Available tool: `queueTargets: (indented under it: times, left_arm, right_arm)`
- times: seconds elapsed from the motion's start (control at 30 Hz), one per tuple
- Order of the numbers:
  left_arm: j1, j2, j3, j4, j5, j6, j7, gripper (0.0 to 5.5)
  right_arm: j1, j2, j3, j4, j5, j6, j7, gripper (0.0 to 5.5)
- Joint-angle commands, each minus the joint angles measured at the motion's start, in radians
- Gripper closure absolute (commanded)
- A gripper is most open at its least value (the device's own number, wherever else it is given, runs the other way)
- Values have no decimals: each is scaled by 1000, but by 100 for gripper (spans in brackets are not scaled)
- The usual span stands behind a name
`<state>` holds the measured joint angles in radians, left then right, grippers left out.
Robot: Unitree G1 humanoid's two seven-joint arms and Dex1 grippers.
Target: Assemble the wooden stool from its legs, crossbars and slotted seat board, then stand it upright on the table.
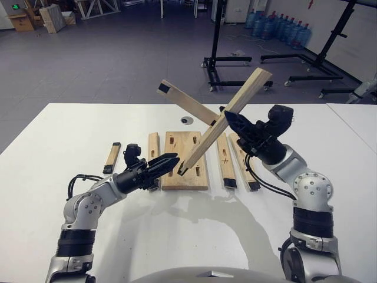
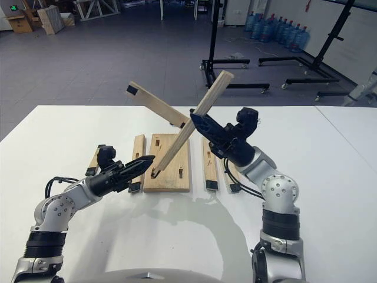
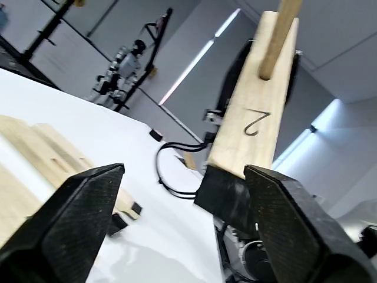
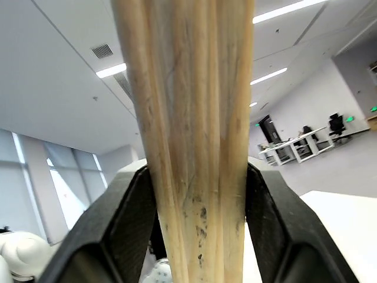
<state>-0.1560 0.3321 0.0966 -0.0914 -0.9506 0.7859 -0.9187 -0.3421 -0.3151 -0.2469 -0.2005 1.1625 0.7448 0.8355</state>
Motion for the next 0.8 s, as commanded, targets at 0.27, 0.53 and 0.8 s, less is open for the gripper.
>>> queueTargets:
  times: [0.27,0.53,0.8]
  left_arm:
    - [-224,-47,-310,214,676,-441,252,176]
    - [-257,-35,-392,477,841,-522,204,176]
    - [-156,2,-426,363,824,-398,114,176]
  right_arm:
    - [-195,-65,-13,201,-342,-286,-86,341]
    - [-182,-5,-6,168,-326,-289,-117,341]
    - [-179,-6,-15,146,-315,-276,-130,341]
